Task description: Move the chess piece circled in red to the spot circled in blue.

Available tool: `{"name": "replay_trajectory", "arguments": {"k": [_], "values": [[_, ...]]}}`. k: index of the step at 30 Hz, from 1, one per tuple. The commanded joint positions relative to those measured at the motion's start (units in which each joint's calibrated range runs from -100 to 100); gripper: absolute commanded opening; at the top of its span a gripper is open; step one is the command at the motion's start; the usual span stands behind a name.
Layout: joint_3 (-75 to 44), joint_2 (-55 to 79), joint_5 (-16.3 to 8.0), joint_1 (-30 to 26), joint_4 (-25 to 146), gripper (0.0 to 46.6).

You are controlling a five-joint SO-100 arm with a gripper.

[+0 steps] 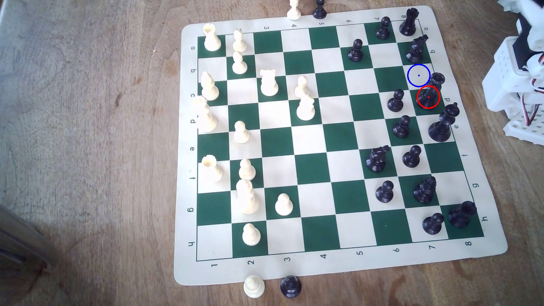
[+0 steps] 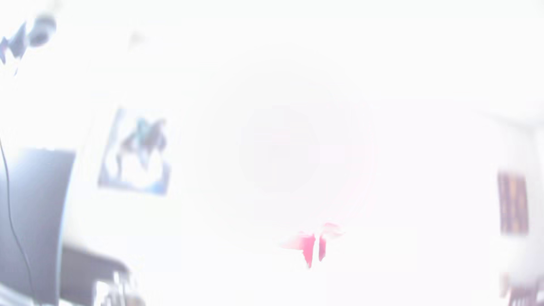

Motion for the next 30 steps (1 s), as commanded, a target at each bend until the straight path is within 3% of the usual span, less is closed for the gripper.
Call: {"name": "replay_trajectory", "arguments": {"k": [1, 5, 6, 9, 10, 12, 14, 16, 18, 30], "values": [[-16.3, 1.9, -3.6, 4.9, 50.2, 0.2], [-28.4, 6.8, -4.4, 5.7, 68.7, 1.5], [-36.4, 10.8, -4.9, 5.2, 80.0, 1.7], [-50.0, 19.4, -6.5, 3.6, 97.3, 2.8], [-59.8, 26.5, -7.0, 1.6, 110.2, 2.5], [-64.9, 30.3, -7.6, -1.0, 118.6, 1.3], [-64.7, 30.7, -8.1, -3.8, 123.3, 1.4], [-56.9, 26.5, -8.7, -6.4, 125.4, 10.0], [-51.0, 23.1, -8.6, -7.1, 123.9, 13.2], [-44.0, 39.5, -7.7, -1.5, 114.9, 10.4]]}}
